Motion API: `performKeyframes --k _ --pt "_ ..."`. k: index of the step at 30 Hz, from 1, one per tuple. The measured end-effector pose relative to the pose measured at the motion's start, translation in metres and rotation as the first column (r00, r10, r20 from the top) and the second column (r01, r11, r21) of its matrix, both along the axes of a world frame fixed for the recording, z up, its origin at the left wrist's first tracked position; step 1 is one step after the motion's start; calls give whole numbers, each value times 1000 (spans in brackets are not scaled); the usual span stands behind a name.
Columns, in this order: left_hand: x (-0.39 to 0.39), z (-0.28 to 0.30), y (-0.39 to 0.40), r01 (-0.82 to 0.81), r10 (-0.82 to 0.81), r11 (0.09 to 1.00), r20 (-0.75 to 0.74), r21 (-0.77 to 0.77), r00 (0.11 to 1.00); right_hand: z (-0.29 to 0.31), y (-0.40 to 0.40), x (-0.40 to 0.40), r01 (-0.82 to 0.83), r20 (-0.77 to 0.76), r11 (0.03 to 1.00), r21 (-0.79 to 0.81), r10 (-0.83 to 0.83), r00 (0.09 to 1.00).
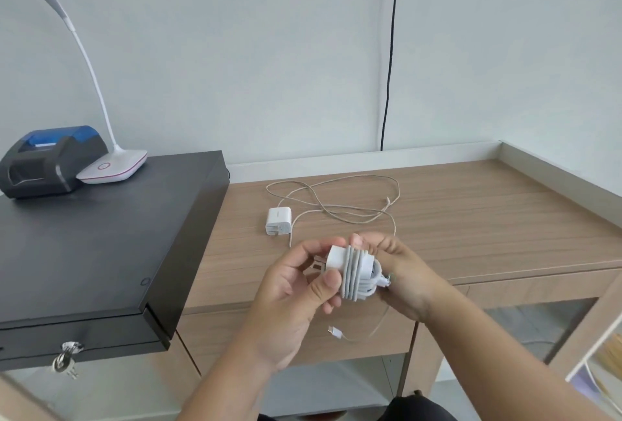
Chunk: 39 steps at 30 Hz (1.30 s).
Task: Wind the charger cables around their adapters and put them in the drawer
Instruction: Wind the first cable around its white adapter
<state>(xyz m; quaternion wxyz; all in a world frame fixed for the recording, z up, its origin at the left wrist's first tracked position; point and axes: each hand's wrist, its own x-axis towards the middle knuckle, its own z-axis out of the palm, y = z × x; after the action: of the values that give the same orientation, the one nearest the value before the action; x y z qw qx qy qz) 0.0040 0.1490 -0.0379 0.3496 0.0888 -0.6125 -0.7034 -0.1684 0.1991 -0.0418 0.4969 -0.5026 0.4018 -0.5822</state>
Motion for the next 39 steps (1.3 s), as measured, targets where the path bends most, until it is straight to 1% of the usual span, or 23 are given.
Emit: performKeyframes --k 2,4,6,9,11,14,18,22,27,31,33,35,37,39 --pt "-4 0 -1 17 -12 996 -60 87 998 -2 -2 13 40 99 996 73 -48 994" --pt "-9 -1 -3 10 6 988 -103 154 995 -4 -5 22 87 148 987 133 -107 983" --pt "-14 -2 -5 -14 39 983 -134 184 990 -7 -7 29 119 198 972 203 -160 967" --pt "-21 -4 -9 -92 123 975 -148 203 981 -13 -10 40 98 262 957 273 -172 950" --pt "-22 -5 -12 -169 194 967 -120 193 974 -15 -11 45 102 275 948 303 -189 943" --pt "-24 -8 -14 -272 286 945 -51 183 957 -16 -11 48 149 233 925 349 -240 942" --pt "-30 -14 -13 -318 341 915 -55 247 938 -15 -9 49 193 208 898 396 -293 933" --pt "-37 -19 -11 -363 404 887 -97 286 910 -14 -10 48 304 120 865 398 -378 918" --pt "-43 -23 -10 -422 483 847 -137 323 865 -13 -14 51 463 26 798 387 -511 859" --pt "-45 -21 -9 -439 499 838 -130 325 857 -10 -11 62 489 -9 791 367 -523 852" --pt "-44 -16 -15 -468 526 822 -116 325 842 -14 -6 70 498 -86 810 310 -498 863" --pt "-39 -10 -23 -519 556 818 -108 247 824 -17 3 77 517 -247 837 178 -471 847" --pt "-33 -9 -30 -570 578 816 -96 98 811 -16 13 77 513 -426 858 24 -456 782" --pt "-26 -13 -37 -598 594 798 -64 -72 802 -5 22 71 485 -528 870 -88 -454 718"
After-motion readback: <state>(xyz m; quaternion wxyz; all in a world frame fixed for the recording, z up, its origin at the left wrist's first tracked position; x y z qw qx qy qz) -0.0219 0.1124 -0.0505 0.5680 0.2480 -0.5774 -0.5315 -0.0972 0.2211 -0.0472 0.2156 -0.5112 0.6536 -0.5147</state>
